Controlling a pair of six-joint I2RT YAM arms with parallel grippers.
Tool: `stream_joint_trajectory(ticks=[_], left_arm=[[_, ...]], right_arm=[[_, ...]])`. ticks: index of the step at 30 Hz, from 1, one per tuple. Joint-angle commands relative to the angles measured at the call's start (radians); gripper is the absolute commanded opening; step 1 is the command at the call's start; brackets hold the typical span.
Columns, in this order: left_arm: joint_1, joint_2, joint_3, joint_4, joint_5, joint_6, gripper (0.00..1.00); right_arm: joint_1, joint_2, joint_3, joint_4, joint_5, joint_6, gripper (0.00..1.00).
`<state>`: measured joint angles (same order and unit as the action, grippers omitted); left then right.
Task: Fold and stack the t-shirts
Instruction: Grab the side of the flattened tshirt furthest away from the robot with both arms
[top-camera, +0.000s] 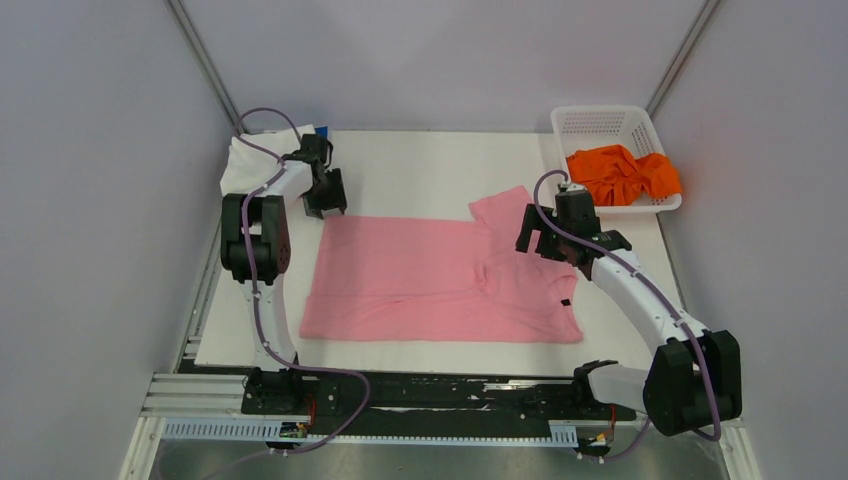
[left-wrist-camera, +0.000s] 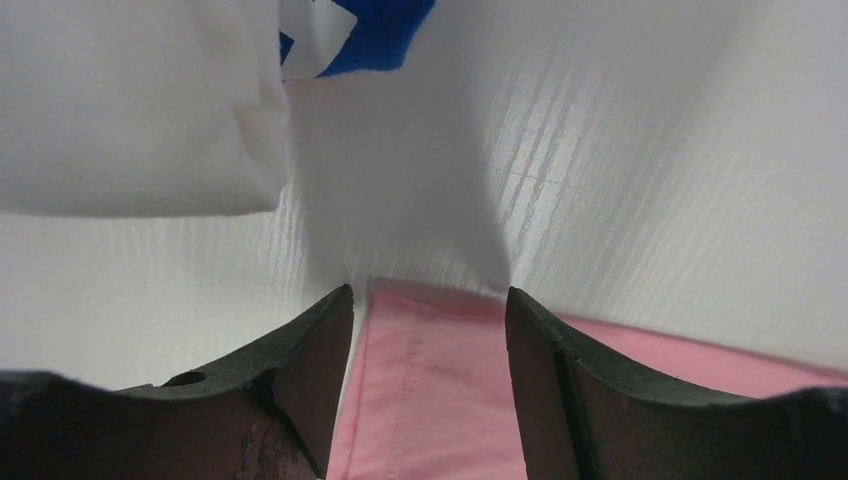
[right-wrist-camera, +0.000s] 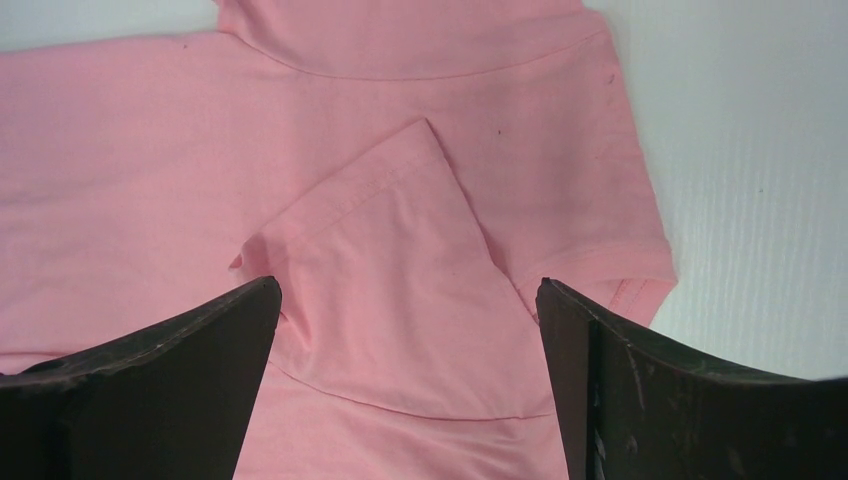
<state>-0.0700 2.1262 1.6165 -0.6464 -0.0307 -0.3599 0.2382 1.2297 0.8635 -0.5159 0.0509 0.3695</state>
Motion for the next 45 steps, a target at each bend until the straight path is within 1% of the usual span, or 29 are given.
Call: stream_joint_trajectory(ticks=[1,4,10,11,13,16,19,21,22,23,25,26,28,30,33,37,41,43,45], left_arm=[[-0.002,0.019,-0.033,0.006,-0.010,0.001,0.62],[-0.010,0.010,-0.047,0.004,-0.019,0.007,0.57],[-0.045,0.006,-0.053,-0.052,-0.102,0.014,0.55],[-0.048,0.007,-0.054,-0.056,-0.114,0.007,0.52],[-0.048,0.009,-0.058,-0.062,-0.129,-0.004,0.50],[-0.050,0.008,-0.070,-0.066,-0.141,-0.024,0.45],[-0.050,0.000,-0.088,-0.063,-0.140,-0.060,0.44],[-0.050,-0.004,-0.100,-0.063,-0.141,-0.084,0.37],[-0.050,-0.003,-0.105,-0.063,-0.143,-0.090,0.32],[-0.050,-0.004,-0.106,-0.064,-0.147,-0.100,0.30],[-0.050,-0.007,-0.109,-0.072,-0.160,-0.113,0.20],[-0.050,-0.009,-0.110,-0.079,-0.167,-0.118,0.11],[-0.051,-0.012,-0.110,-0.086,-0.180,-0.126,0.01],[-0.051,-0.018,-0.104,-0.092,-0.186,-0.121,0.00],[-0.051,-0.038,-0.103,-0.083,-0.189,-0.109,0.00],[-0.060,-0.078,-0.111,-0.063,-0.191,-0.091,0.00],[-0.065,-0.105,-0.110,-0.064,-0.193,-0.100,0.00],[-0.069,-0.117,-0.113,-0.056,-0.191,-0.098,0.00],[-0.070,-0.126,-0.115,-0.052,-0.190,-0.096,0.00]], right_arm=[[-0.007,0.005,0.013,0.045,0.017,-0.014,1.00],[-0.005,0.004,0.009,0.049,0.023,-0.016,1.00],[-0.006,0.015,-0.001,0.054,0.046,-0.011,1.00],[-0.007,0.017,-0.001,0.053,0.048,-0.011,1.00],[-0.006,0.021,-0.002,0.053,0.051,-0.009,1.00],[-0.005,0.021,0.000,0.055,0.055,-0.009,1.00],[-0.007,0.023,0.000,0.060,0.062,-0.009,1.00],[-0.006,0.029,0.004,0.062,0.069,-0.008,1.00],[-0.007,0.032,0.005,0.063,0.070,-0.006,1.00],[-0.007,0.036,0.006,0.066,0.074,-0.005,1.00],[-0.006,0.045,0.009,0.068,0.082,-0.001,1.00],[-0.007,0.050,0.013,0.069,0.086,0.001,1.00],[-0.007,0.063,0.024,0.070,0.094,0.008,1.00],[-0.007,0.081,0.045,0.079,0.100,0.012,1.00],[-0.007,0.140,0.119,0.092,0.127,0.018,1.00],[-0.008,0.288,0.276,0.094,0.184,0.035,1.00],[-0.008,0.502,0.480,0.091,0.214,0.043,1.00],[-0.010,0.639,0.592,0.087,0.215,0.031,0.98],[-0.008,0.738,0.701,0.083,0.222,0.014,0.95]])
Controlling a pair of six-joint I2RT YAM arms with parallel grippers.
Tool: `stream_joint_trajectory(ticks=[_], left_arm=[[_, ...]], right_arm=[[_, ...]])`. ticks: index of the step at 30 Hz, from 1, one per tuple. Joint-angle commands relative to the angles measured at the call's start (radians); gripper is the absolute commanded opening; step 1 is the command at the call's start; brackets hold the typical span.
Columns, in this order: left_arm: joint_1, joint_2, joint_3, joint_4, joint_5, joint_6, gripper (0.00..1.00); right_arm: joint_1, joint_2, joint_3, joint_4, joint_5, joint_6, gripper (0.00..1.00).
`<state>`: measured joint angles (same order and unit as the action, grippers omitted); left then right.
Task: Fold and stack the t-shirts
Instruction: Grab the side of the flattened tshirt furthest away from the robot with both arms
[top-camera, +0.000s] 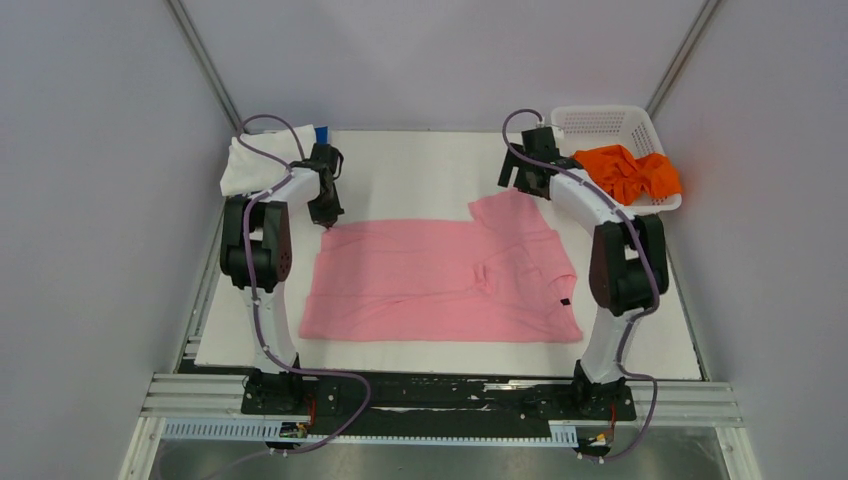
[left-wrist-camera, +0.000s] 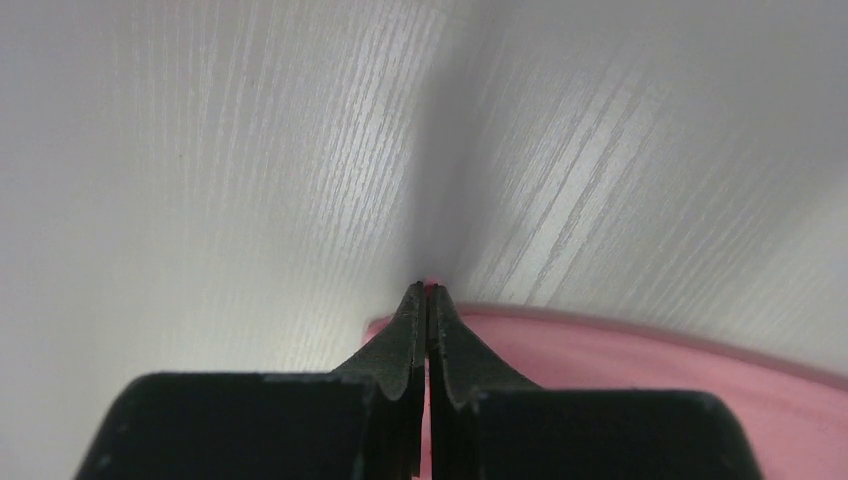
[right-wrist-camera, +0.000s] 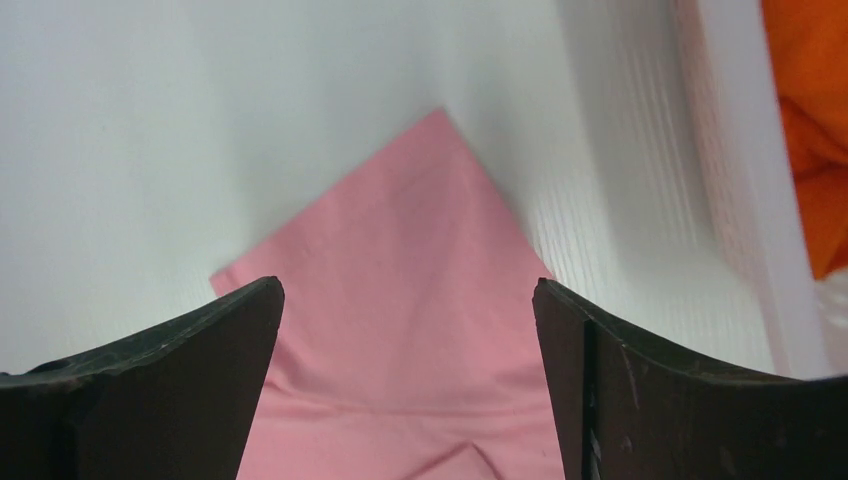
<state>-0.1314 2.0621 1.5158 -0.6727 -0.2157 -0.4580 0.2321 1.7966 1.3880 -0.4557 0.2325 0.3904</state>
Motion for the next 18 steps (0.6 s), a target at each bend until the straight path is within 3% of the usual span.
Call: stream_joint_trajectory(ticks=[1,9,18], left_arm=[[-0.009,-0.066,-0.016,-0.024,-0.002,0.003,0.00],[-0.011,-0.068,-0.026,-0.006,0.022,0.001,0.00],[-0.011,-0.062,-0.038,0.002,0.023,-0.006,0.00]], right_arm=[[-0.003,0.217,0.232,0.021,0.041,-0.021,0.94],[-0.002,0.472,0.495,0.014,0.030,-0.126,0.76],[-0.001,0.488,0.401,0.013,-0.016,-0.126,0.69]])
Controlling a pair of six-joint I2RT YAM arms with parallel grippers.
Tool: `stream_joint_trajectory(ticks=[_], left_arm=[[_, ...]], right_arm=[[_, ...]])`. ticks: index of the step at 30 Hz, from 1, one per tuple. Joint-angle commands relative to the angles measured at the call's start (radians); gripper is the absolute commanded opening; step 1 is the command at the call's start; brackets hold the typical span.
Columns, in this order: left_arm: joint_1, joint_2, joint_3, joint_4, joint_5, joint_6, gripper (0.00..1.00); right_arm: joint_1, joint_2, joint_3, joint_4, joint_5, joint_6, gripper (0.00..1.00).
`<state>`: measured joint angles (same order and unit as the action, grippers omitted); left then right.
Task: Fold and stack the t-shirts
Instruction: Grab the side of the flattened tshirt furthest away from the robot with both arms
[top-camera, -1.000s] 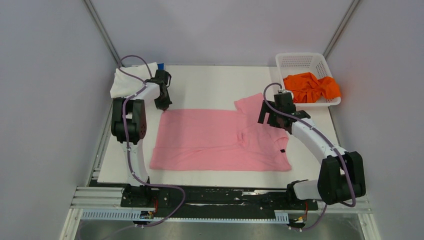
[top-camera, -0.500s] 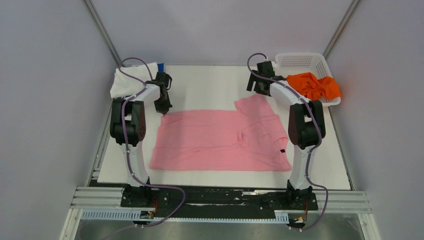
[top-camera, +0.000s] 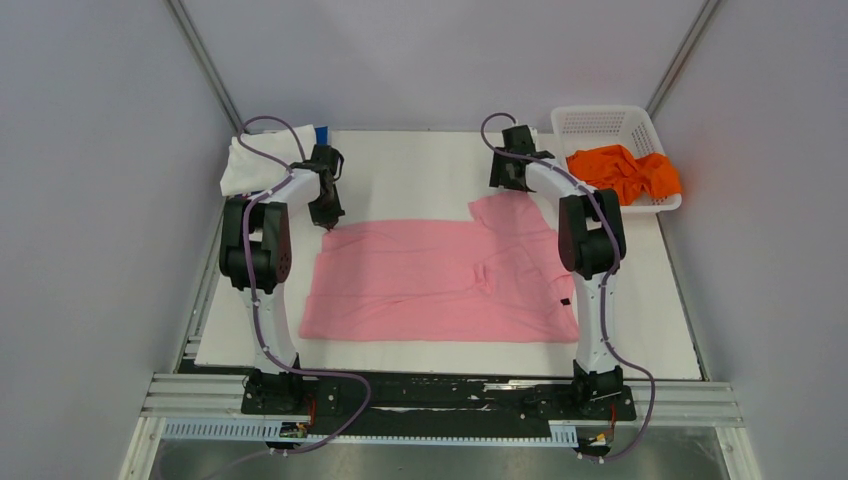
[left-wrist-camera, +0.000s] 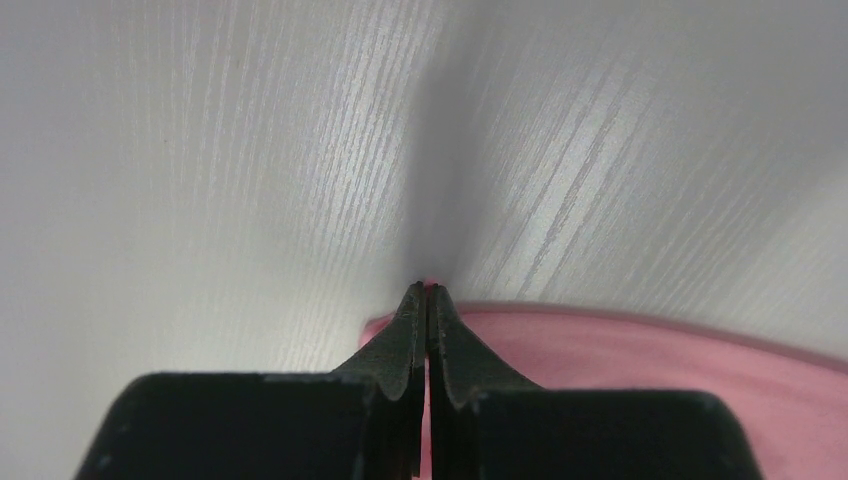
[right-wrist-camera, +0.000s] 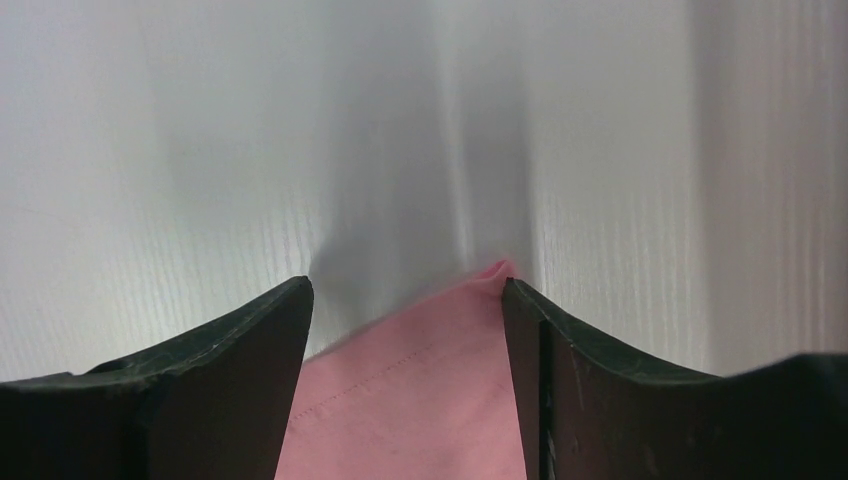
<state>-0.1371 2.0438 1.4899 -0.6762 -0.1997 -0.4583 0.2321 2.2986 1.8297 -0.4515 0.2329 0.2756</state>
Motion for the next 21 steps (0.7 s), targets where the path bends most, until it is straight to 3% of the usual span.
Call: stream_joint_trajectory(ticks=[1,7,12,15,18,21], left_arm=[[-0.006,-0.045,-0.011,0.005,0.007,-0.006,0.00],[-0.005,-0.065,-0.027,0.008,0.000,-0.009,0.00],[-0.006,-0.073,-0.035,0.009,0.002,-0.013,0.00],[-0.006,-0.084,-0.038,0.009,0.007,-0.011,0.00],[-0.009,-0.113,-0.043,0.012,0.005,-0.007,0.00],[-0.011,-0.146,-0.066,0.019,0.002,-0.005,0.00]], right_arm=[[-0.002,-0.022,-0.059,0.010,-0.012,-0.006,0.68],[-0.003,-0.077,-0.161,0.013,0.006,0.030,0.65],[-0.003,-0.086,-0.188,0.025,0.016,0.069,0.45],[-0.003,-0.110,-0.197,0.054,0.005,0.070,0.19],[-0.003,-0.152,-0.198,0.076,-0.006,0.051,0.01],[-0.001,-0.216,-0.233,0.102,-0.042,0.028,0.00]])
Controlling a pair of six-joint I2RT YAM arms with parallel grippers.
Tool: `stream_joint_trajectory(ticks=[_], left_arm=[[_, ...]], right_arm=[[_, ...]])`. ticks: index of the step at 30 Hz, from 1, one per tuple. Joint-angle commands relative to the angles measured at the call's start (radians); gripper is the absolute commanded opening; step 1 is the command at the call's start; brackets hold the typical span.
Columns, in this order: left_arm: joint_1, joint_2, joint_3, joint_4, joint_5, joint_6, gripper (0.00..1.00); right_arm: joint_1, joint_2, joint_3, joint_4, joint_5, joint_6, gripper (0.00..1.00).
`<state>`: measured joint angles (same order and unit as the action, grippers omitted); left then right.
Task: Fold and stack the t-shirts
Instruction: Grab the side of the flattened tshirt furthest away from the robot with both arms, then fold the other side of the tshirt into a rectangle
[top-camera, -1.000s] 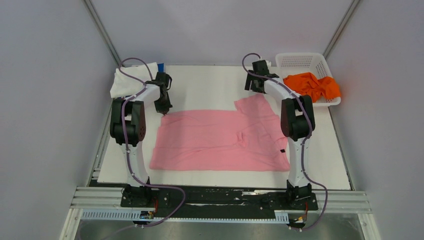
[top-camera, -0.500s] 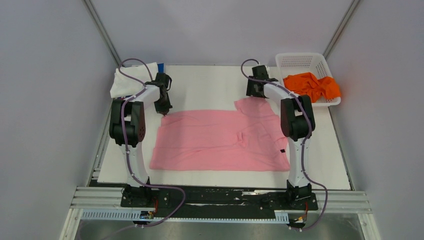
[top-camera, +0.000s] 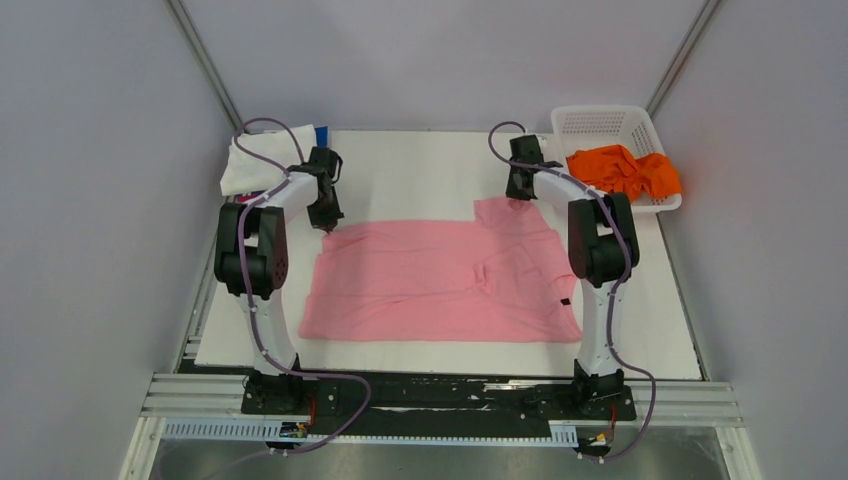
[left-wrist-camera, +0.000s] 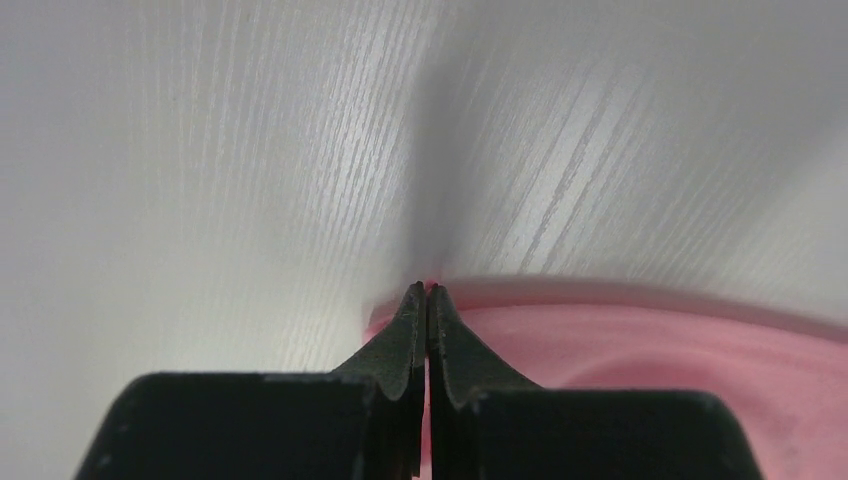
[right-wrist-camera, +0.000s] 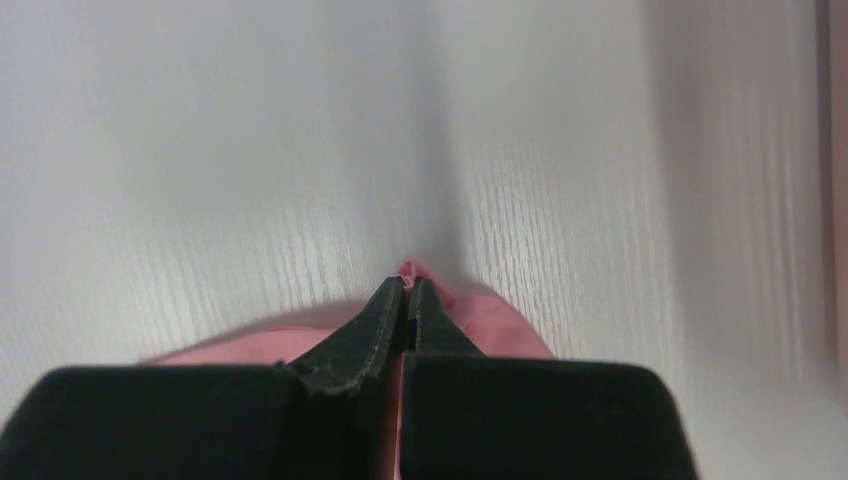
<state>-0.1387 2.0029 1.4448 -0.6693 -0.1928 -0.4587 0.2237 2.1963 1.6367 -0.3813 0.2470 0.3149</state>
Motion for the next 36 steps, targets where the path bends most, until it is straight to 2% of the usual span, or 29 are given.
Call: stream_joint_trajectory(ticks=[1,11,16,23,29,36], left_arm=[[-0.011,-0.124,-0.026,0.014,-0.006,-0.005,0.00],[-0.042,-0.310,-0.182,0.049,-0.007,-0.006,0.00],[-0.070,-0.420,-0.270,0.037,-0.054,-0.019,0.00],[-0.079,-0.586,-0.404,0.026,-0.084,-0.061,0.00],[-0.089,-0.711,-0.488,0.010,-0.078,-0.102,0.00],[-0.094,-0.781,-0.570,0.014,-0.058,-0.158,0.00]], right_arm=[[0.006,-0.138,-0.063,0.041,-0.066,-0.015,0.00],[0.039,-0.492,-0.399,0.055,-0.096,-0.023,0.00],[0.061,-0.673,-0.531,0.022,-0.091,-0.013,0.00],[0.129,-0.891,-0.632,-0.088,-0.017,-0.014,0.00],[0.202,-1.042,-0.665,-0.259,0.053,0.054,0.00],[0.242,-1.115,-0.712,-0.447,0.050,0.203,0.00]])
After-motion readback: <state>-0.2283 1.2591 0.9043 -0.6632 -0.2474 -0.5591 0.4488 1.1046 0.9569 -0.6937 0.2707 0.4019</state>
